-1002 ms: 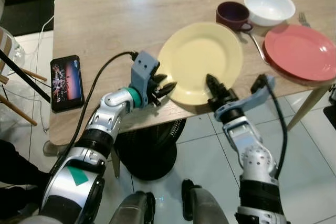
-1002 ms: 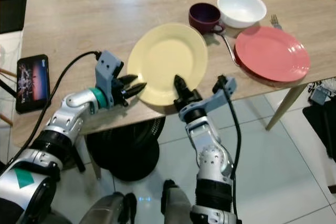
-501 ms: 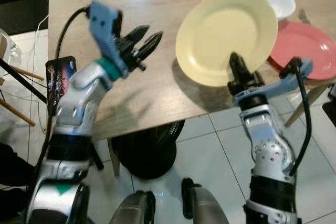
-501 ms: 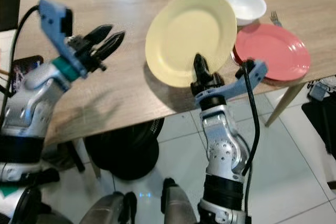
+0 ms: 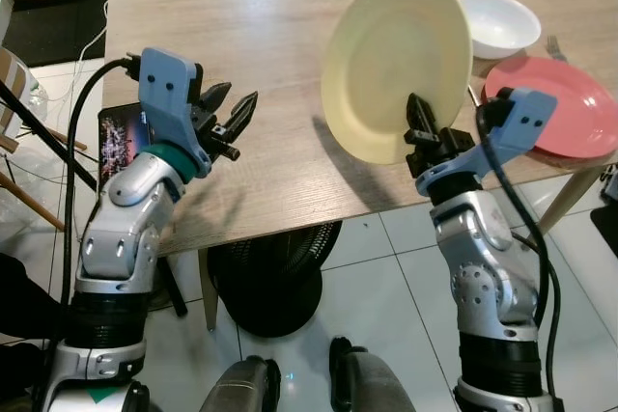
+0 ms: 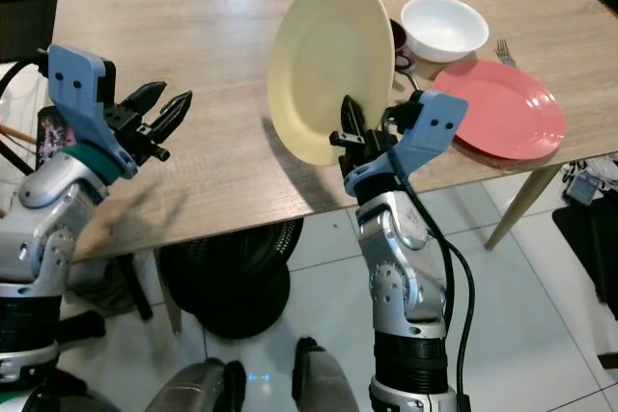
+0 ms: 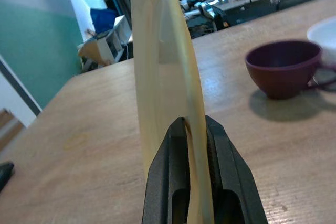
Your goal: Setting the table
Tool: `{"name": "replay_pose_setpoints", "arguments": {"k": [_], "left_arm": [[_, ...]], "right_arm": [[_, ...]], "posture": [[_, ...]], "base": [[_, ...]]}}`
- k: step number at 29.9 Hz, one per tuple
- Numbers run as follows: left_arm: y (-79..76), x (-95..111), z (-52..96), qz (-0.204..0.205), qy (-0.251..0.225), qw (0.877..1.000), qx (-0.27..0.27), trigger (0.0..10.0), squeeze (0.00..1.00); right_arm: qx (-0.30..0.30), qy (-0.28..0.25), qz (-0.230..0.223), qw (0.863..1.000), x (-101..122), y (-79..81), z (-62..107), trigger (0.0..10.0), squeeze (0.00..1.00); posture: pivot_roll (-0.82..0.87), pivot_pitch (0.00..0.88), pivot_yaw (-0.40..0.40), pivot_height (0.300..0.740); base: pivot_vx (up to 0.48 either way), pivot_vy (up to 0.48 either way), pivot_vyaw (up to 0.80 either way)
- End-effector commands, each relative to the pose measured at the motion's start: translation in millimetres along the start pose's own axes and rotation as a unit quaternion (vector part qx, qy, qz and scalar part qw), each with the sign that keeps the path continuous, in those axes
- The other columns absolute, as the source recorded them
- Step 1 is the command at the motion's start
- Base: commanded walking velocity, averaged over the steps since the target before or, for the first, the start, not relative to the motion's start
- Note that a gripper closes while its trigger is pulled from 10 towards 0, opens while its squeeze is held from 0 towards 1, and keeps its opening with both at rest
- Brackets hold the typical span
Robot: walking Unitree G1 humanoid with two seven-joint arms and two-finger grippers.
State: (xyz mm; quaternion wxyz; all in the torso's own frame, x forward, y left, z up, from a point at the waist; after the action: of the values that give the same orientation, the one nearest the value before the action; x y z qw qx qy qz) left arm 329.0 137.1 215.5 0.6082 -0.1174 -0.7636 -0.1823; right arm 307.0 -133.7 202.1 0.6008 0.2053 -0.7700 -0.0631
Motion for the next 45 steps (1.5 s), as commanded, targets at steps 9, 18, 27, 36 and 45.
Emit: {"name": "replay_pose_setpoints", "arguments": {"k": [9, 18, 27, 36, 45], "left_arm": [[-9.3, -15, -9.6, -0.02, 0.006, 0.999, 0.039, 10.0, 0.0], [-11.7, -23, -13.4, -0.022, 0.012, 0.999, 0.034, 10.0, 0.0], [-11.1, -39, -8.6, -0.012, 0.029, 0.999, 0.044, 10.0, 0.0], [-9.4, -36, -10.5, -0.023, 0.019, 0.999, 0.046, 10.0, 0.0], [-4.2, -32, -13.5, -0.025, 0.009, 0.998, 0.052, 10.0, 0.0]], "right_arm": [[0.019, 0.008, 0.05, 0.999, -13, 5.6, -7.2, 10.0, 0.0], [0.0, 0.002, 0.043, 0.999, -14, -1.3, -3.3, 10.0, 0.0], [-0.004, 0.01, 0.057, 0.998, -24, -0.5, -1.2, 10.0, 0.0], [-0.003, 0.009, 0.067, 0.998, -25, -3.6, -5.5, 10.0, 0.0], [-0.003, 0.003, 0.067, 0.998, -24, -3.7, -10.1, 10.0, 0.0]], "posture": [[0.01, 0.0, -0.054, 0.74], [0.01, 0.0, -0.017, 0.74], [-0.01, 0.0, -0.011, 0.74], [0.02, 0.0, -0.018, 0.74], [0.03, 0.0, -0.018, 0.74]], "base": [[0.0, 0.0, 0.0], [0.0, 0.0, 0.0], [0.0, 0.0, 0.0], [0.0, 0.0, 0.0], [0.0, 0.0, 0.0]]}}
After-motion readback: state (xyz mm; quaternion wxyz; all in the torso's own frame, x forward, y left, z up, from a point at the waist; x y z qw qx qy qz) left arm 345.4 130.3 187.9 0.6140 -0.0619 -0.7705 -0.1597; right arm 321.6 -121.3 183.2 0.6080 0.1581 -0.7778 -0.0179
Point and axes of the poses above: a point about 5 cm out from each wrist's last joint towards the gripper, its own z axis pointing back from the gripper into the wrist, its own x axis along the axis of the wrist's last joint, y = z × x, the point moved 1 cm from there along -z, pointing out of the wrist towards the gripper, and after that the axes turned 4 degrees about -z, right-handed, at the moved point
